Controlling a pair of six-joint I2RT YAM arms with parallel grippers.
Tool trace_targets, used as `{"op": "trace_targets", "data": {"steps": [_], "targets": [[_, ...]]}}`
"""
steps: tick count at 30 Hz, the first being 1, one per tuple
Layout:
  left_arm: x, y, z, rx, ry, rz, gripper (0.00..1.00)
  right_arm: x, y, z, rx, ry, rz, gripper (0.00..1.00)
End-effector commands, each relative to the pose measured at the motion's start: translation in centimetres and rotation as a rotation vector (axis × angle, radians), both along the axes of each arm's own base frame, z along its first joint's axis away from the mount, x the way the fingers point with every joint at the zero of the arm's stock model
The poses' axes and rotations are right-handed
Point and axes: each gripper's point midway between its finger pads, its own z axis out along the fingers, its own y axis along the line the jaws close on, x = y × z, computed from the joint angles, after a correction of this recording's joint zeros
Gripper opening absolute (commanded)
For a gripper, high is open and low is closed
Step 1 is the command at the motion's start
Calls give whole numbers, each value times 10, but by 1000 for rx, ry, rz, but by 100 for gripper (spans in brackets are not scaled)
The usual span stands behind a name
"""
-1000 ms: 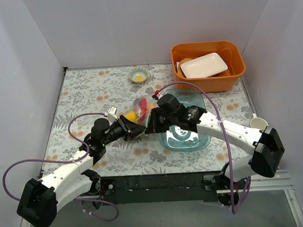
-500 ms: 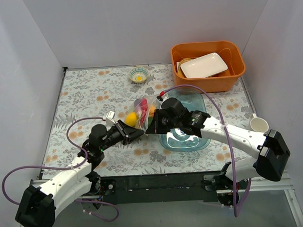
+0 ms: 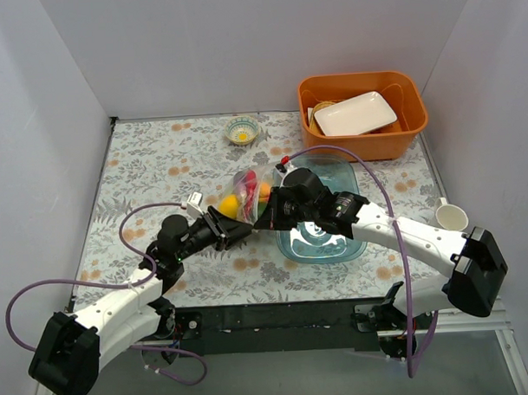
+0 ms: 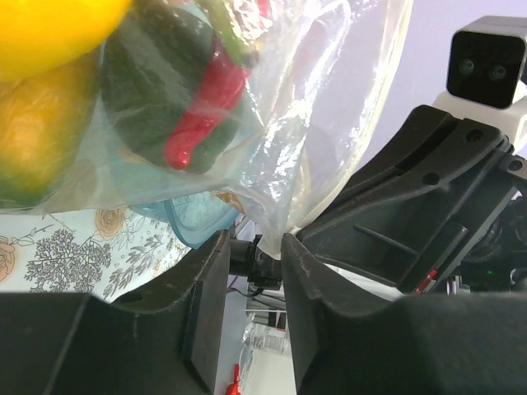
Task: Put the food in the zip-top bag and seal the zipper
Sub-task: Zip the zipper food storage bag at the center of the board.
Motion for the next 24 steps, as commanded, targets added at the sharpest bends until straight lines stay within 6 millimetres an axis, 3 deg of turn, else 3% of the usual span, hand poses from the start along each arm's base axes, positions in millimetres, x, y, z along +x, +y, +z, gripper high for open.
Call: {"op": "trace_targets", "data": {"steps": [1,8,18,24], "targets": [[-8,-2,15,-104,79,-4,30,6,6,22,70,-54,-14,3],[-4,-5,15,-121,80,-10,29,3,5,21,69,-49,-7,3],[2,-6,17,-144,72,8,0,0,3,17,62,-32,-3,3],[-3,-5,8,-109,96,1,0,6,1,23,64,-56,-32,3]]}}
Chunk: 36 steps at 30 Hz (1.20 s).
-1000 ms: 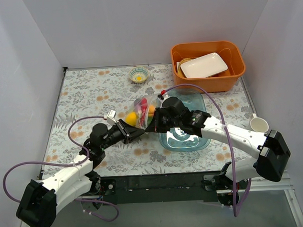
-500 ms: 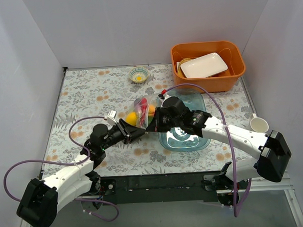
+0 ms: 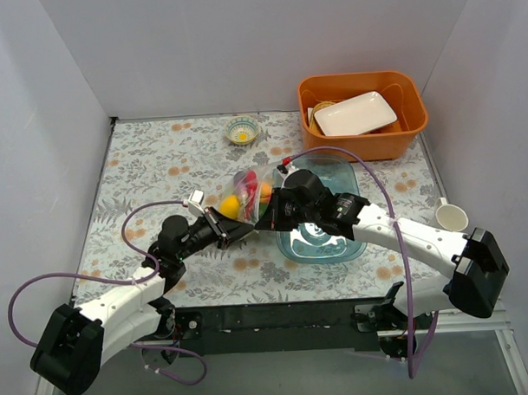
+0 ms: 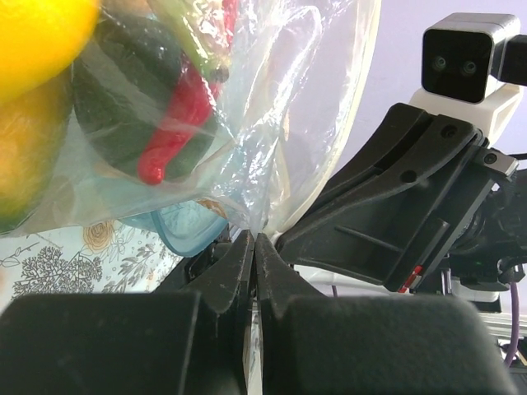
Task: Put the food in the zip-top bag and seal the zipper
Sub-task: Zip the zipper food storage bag at the center of the board.
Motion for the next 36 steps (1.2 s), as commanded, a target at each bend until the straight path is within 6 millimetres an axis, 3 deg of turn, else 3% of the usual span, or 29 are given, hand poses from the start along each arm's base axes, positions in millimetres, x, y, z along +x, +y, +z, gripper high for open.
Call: {"op": "trace_targets", "data": {"steps": [1,14,33,36], "targets": [[-7,0,3,-66,145,6,0,10,3,28,67,-66,-35,3],[-19,2,-7,-46,162,-26,0,44,-11,46,101,-109,-160,4],[-24,3,-16,-27,176,-40,0,59,-14,55,142,-137,-177,5],[-21,2,-10,-42,162,-36,1,50,-6,54,179,-97,-130,5]]}}
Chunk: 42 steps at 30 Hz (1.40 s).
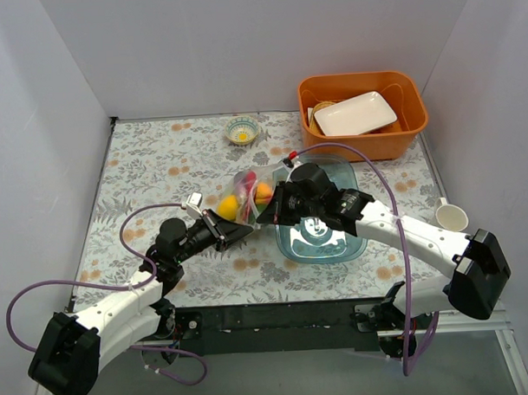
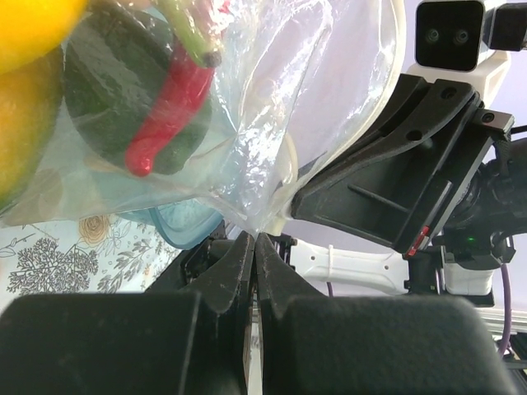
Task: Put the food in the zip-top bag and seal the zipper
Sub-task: Zip the zipper food storage bag at the center of the board.
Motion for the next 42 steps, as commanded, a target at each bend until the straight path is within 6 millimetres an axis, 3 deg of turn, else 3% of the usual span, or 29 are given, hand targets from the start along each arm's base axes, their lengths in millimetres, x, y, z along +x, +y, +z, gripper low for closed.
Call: {"op": "trace_targets", "data": {"steps": [1,2,6,11,14,18,19,21,23,31,42], "targets": [[-12,-2,-9,-39,148,-32,11,28,3,44,137,-104,-69,4],[-10,-3,-4,-53,129,-28,22,27,5,44,147,-99,-64,4],[-3,-3,10,-89,85,-6,47,16,4,36,169,-52,-45,4],[3,2,22,-125,44,47,64,6,-1,28,176,-11,-45,4],[6,5,27,-140,30,72,69,2,-3,25,184,14,-52,4],[8,4,29,-155,27,74,69,-6,-4,22,238,50,-80,3],[8,4,29,-156,30,72,69,-6,-4,30,276,41,-90,3],[7,3,29,-165,34,67,67,-9,-8,19,300,80,-121,3],[6,3,28,-162,38,62,66,-9,-6,28,364,70,-126,3],[3,3,23,-175,58,49,62,-8,-5,26,415,101,-164,2],[7,-2,23,-192,63,39,63,-7,-5,21,473,139,-204,2]]}}
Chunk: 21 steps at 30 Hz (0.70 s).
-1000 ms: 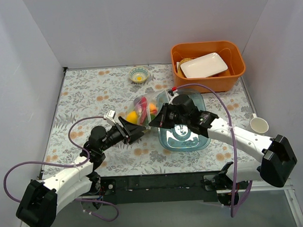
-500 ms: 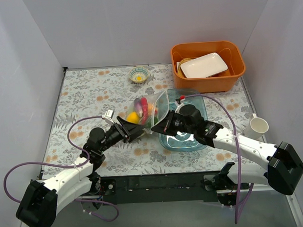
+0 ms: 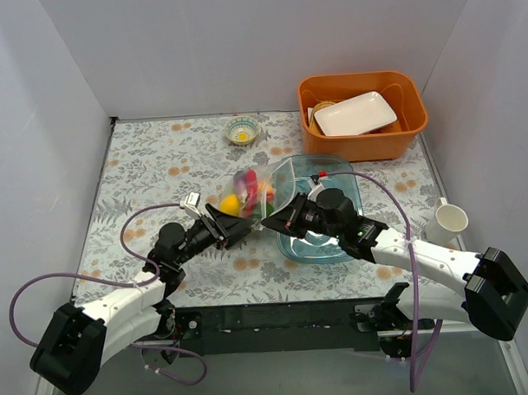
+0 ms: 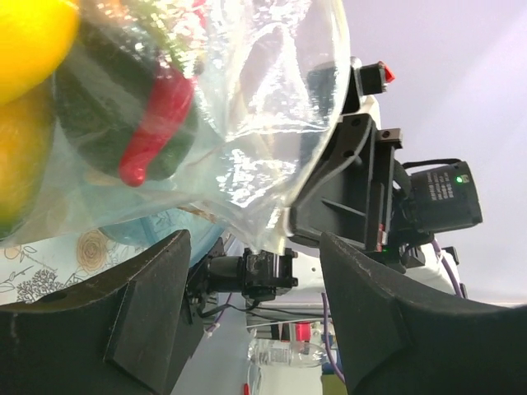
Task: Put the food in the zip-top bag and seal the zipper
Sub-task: Zip the zipper food storage bag at the center of the board.
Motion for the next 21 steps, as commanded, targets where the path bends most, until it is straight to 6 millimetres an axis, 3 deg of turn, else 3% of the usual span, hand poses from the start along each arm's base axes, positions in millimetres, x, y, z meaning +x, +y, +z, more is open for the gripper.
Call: {"op": "trace_targets", "data": {"steps": [1,10,17,21], "targets": [[0,-6,16,-153,152,-15,63,4,6,24,109,-32,-19,2],[0,-11,24,-178,143,-21,57,4,7,21,109,-22,-16,2],[4,-18,27,-215,160,-40,41,2,6,17,102,-13,-12,2],[6,-20,29,-233,160,-45,40,1,7,17,102,-11,-8,2]]}}
